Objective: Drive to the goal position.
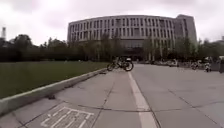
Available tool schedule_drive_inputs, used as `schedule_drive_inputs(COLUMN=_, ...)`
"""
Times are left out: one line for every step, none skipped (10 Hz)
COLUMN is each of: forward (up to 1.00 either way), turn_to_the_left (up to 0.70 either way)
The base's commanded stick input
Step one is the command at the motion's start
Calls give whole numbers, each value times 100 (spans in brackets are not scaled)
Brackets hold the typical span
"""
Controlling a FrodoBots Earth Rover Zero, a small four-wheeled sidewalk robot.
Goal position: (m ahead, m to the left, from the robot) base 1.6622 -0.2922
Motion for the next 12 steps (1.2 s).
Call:
schedule_drive_inputs(forward=70, turn_to_the_left=-35)
schedule_drive_inputs(forward=70, turn_to_the_left=-35)
schedule_drive_inputs(forward=70, turn_to_the_left=-35)
schedule_drive_inputs(forward=70, turn_to_the_left=-35)
schedule_drive_inputs(forward=70, turn_to_the_left=-35)
schedule_drive_inputs(forward=70, turn_to_the_left=-35)
schedule_drive_inputs(forward=70, turn_to_the_left=-33)
schedule_drive_inputs(forward=70, turn_to_the_left=-31)
schedule_drive_inputs(forward=70, turn_to_the_left=-29)
schedule_drive_inputs(forward=70, turn_to_the_left=-28)
schedule_drive_inputs(forward=70, turn_to_the_left=-26)
schedule_drive_inputs(forward=70, turn_to_the_left=-24)
